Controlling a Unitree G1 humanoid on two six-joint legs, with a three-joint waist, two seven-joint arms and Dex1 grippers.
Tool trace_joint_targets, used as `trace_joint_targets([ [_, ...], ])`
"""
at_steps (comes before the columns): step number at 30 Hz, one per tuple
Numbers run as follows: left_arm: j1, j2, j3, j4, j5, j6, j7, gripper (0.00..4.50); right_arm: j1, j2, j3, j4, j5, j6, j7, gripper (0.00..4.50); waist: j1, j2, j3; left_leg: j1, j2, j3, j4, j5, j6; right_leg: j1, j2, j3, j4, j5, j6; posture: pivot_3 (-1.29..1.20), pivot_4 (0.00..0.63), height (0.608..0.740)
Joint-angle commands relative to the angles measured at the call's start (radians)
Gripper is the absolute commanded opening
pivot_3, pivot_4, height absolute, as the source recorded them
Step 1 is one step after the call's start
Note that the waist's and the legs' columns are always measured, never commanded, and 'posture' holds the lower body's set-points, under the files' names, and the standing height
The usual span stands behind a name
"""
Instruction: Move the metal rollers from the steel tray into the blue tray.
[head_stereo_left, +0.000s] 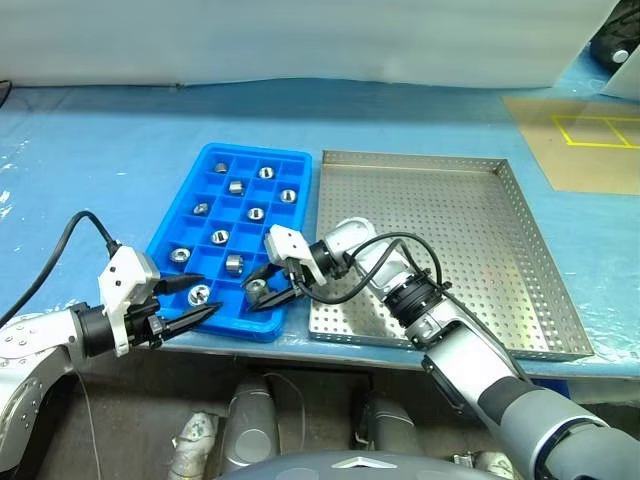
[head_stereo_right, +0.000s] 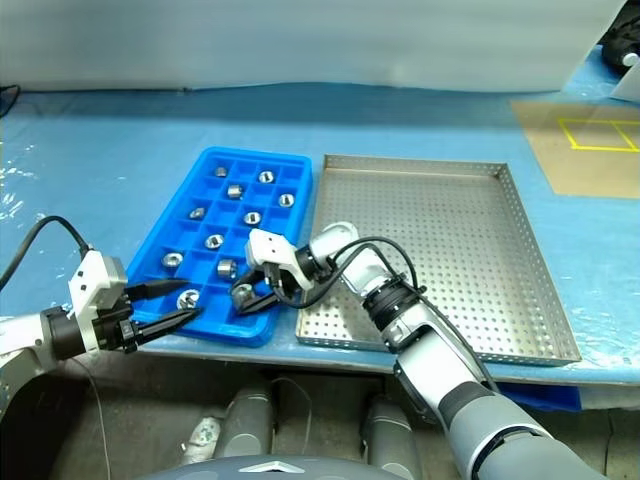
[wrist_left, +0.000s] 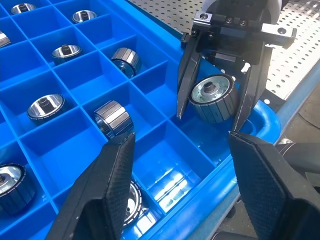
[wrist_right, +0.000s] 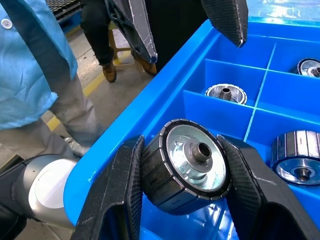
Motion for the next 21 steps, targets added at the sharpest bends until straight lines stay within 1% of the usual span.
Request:
trace_joint_targets([
  [1,-0.029,0.017,0.002,-0.003,-0.011,-0.019,0.001,3.12,-0.02,0.001,-0.015,-0.012,0.002,-0.01,0.008,3.11,0.0,0.0,0.0,0.0,0.0,0.0,0.0,0.0,0.0,0.0,0.0,0.0,0.0,0.0,0.0,0.31,0.15,0.74],
  [2,-0.039,0.019,-0.005,0.005,-0.009,-0.021,-0.002,3.12,-0.021,0.002,-0.022,-0.013,-0.001,-0.002,-0.01,3.48,0.0,0.0,0.0,0.0,0.0,0.0,0.0,0.0,0.0,0.0,0.0,0.0,0.0,0.0,-0.001,0.31,0.15,0.74],
  [3,-0.052,0.022,-0.014,0.016,-0.006,-0.023,-0.007,3.12,-0.022,0.002,-0.025,-0.014,-0.005,0.004,-0.023,3.76,0.0,0.0,0.0,0.0,0.0,0.0,0.0,0.0,0.0,0.0,0.0,0.0,0.0,0.001,-0.001,0.29,0.15,0.74],
  [7,-0.113,0.031,-0.062,0.065,0.005,-0.042,-0.025,3.12,-0.018,-0.014,-0.034,-0.025,-0.009,0.012,-0.049,3.76,-0.003,0.0,0.0,0.0,0.0,0.0,0.0,0.0,0.0,0.0,0.0,0.0,0.001,0.001,-0.001,0.28,0.15,0.74],
  [8,-0.132,0.032,-0.076,0.078,0.007,-0.046,-0.028,3.12,-0.017,-0.018,-0.039,-0.026,-0.01,0.011,-0.059,3.76,-0.004,0.0,0.0,0.0,0.0,0.0,0.0,0.0,-0.001,0.0,0.0,0.0,0.001,0.001,-0.001,0.23,0.15,0.74],
  [13,-0.28,0.022,-0.189,0.195,0.048,-0.093,-0.064,3.12,-0.011,-0.049,-0.105,-0.058,0.001,0.036,-0.159,3.76,-0.008,0.0,0.0,0.0,-0.001,0.0,0.003,0.001,-0.001,0.0,0.0,0.0,0.003,0.001,-0.002,0.14,0.15,0.74],
  [15,-0.352,0.003,-0.248,0.256,0.071,-0.118,-0.079,3.12,-0.007,-0.063,-0.143,-0.073,0.0,0.056,-0.221,3.76,-0.012,0.0,0.0,0.001,-0.001,0.0,0.005,0.001,-0.001,0.001,0.0,0.001,0.005,0.001,-0.001,0.05,0.15,0.74],
  [18,-0.47,-0.038,-0.339,0.349,0.099,-0.153,-0.118,3.12,0.021,-0.105,-0.179,-0.118,-0.013,0.073,-0.287,3.76,-0.018,-0.001,-0.001,0.003,-0.001,0.001,0.005,0.002,-0.003,0.001,0.0,0.002,0.006,0.001,-0.002,-0.02,0.15,0.74],
  [21,-0.598,-0.093,-0.423,0.473,0.142,-0.205,-0.164,3.12,0.058,-0.147,-0.229,-0.178,-0.015,0.105,-0.375,3.76,-0.04,-0.001,-0.001,0.003,-0.001,0.001,0.006,0.003,-0.004,0.003,0.0,0.002,0.006,0.002,-0.002,-0.13,0.15,0.74],
])
